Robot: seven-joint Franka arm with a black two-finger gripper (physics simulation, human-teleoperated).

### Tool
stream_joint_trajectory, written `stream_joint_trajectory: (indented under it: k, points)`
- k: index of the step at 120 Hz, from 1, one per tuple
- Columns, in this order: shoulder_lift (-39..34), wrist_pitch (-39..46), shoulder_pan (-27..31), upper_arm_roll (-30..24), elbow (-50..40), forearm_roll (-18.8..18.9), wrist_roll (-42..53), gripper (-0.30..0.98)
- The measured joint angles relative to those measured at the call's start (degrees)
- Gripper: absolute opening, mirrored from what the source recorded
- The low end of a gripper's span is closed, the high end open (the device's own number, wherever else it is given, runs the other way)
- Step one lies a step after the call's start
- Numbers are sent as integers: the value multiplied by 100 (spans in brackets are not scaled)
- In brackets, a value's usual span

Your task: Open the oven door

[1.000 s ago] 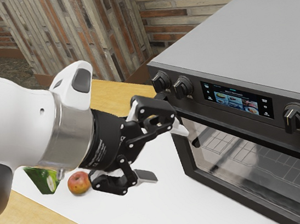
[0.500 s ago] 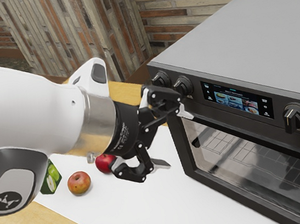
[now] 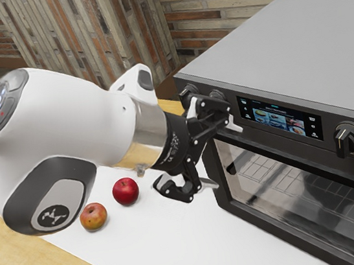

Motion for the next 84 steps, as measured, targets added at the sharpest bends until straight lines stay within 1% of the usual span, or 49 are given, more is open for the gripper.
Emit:
stream_joint_trajectory:
  k: [20,38,64,84]
  points:
    - [169,38,1,36,75,-19,67,68]
    - [255,55,137,38,99,-99,134,68]
    - [482,70,312,39,107,-576,290,68]
    - [525,84,355,38,56,-824,379,68]
